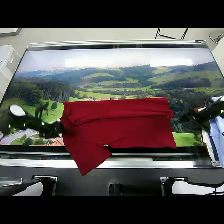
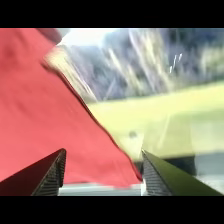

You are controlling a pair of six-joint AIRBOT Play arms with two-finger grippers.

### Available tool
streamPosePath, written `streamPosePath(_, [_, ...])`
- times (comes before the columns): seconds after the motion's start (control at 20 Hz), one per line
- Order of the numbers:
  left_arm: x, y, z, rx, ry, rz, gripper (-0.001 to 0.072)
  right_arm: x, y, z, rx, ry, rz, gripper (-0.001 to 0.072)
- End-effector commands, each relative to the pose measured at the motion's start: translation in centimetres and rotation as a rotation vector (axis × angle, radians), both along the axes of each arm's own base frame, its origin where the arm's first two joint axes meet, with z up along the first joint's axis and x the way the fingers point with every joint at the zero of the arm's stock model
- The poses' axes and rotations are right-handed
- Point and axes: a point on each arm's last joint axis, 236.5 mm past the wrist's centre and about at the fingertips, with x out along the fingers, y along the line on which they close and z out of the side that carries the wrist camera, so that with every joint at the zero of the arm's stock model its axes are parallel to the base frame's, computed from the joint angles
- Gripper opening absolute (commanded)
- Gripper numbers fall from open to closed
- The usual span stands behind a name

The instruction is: Fold the clothes and pants, and hang the long-sleeved shirts on hangers.

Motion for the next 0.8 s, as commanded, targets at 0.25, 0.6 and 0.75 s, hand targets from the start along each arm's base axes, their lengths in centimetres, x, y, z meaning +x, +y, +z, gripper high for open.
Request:
streamPosePath(0.25, [-8.8, -4.9, -3.8, -0.151, 0.086, 0.067, 0.0481, -3.7, 2.2, -1.6, 0.096, 0.077, -0.016, 0.0557])
streamPosePath(0.6, [-8.2, -7.0, -5.7, -0.057, 0.053, 0.078, 0.0023, -4.3, 2.7, -1.9, 0.098, 0.102, 0.000, 0.0557])
streamPosePath(0.75, [-7.9, -6.5, -5.6, -0.053, 0.044, 0.085, 0.0023, -6.0, 4.3, -4.2, 0.090, 0.140, 0.066, 0.0558])
